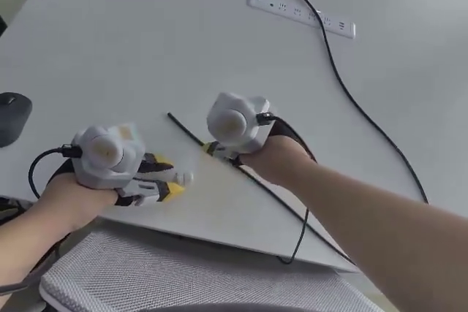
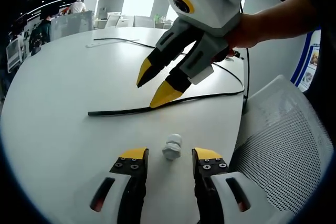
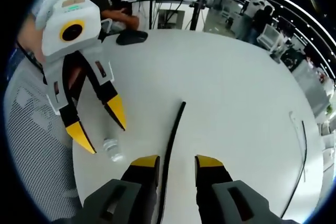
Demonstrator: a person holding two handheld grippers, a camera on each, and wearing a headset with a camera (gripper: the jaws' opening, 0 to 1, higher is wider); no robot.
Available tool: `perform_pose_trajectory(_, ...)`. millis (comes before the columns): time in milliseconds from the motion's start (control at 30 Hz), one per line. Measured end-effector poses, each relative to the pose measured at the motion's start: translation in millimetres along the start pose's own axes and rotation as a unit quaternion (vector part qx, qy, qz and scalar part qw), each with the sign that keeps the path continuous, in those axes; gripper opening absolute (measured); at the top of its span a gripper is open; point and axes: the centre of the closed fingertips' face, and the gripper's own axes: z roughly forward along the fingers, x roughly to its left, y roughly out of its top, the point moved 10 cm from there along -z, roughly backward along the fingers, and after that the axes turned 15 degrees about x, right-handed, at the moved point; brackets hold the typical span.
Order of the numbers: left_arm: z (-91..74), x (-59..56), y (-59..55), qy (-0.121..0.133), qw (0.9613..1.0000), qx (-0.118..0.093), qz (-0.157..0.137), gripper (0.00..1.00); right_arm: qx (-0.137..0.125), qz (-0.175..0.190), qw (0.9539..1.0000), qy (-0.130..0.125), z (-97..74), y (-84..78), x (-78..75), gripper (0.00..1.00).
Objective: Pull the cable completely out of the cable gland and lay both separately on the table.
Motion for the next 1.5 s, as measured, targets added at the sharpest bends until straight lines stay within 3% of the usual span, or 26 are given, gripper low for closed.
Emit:
perform_pose_trajectory(300,-13.7,-1.6,-2.0,0.005,0.9999,-0.007,-0.014,0.42,-0.033,0.038,0.9986,-0.015,-28.9,-6.1,-2.1,0.32)
perform_pose_trajectory(433,-22.1,-3.7,0.5,0.011,0.9996,-0.022,-0.010,0.47,-0.071,0.086,0.9937,-0.016,-52.3,-7.1,-2.5,0.35)
perform_pose_trajectory(500,-26.6,-4.8,2.5,0.013,0.9996,-0.024,-0.012,0.51,-0.079,0.091,0.9925,-0.021,-64.1,-9.4,-2.7,0.36)
perform_pose_trajectory(767,-46.7,-10.5,16.3,0.003,0.9984,-0.051,-0.022,0.51,-0.118,0.117,0.9857,-0.031,-101.9,-27.2,-2.1,0.41)
perform_pose_trajectory(867,-55.1,-13.0,21.0,0.005,0.9981,-0.059,-0.020,0.52,-0.143,0.138,0.9792,-0.041,-120.2,-36.4,0.2,0.40)
perform_pose_trajectory(1000,-66.4,-14.6,27.2,0.012,0.9971,-0.073,-0.018,0.57,-0.161,0.147,0.9749,-0.044,-136.3,-49.1,5.4,0.42)
perform_pose_trajectory(1233,-84.7,-13.5,34.3,0.011,0.9954,-0.091,-0.028,0.58,-0.185,0.187,0.9639,-0.042,-153.7,-76.4,16.1,0.50)
perform_pose_trajectory(1333,-91.4,-12.8,37.0,0.010,0.9944,-0.102,-0.028,0.60,-0.205,0.206,0.9560,-0.038,-160.6,-88.8,24.6,0.54)
perform_pose_trajectory(1500,-101.4,-21.8,42.8,0.005,0.9920,-0.124,-0.024,0.62,-0.223,0.243,0.9435,-0.031,-165.0,-109.1,40.9,0.62)
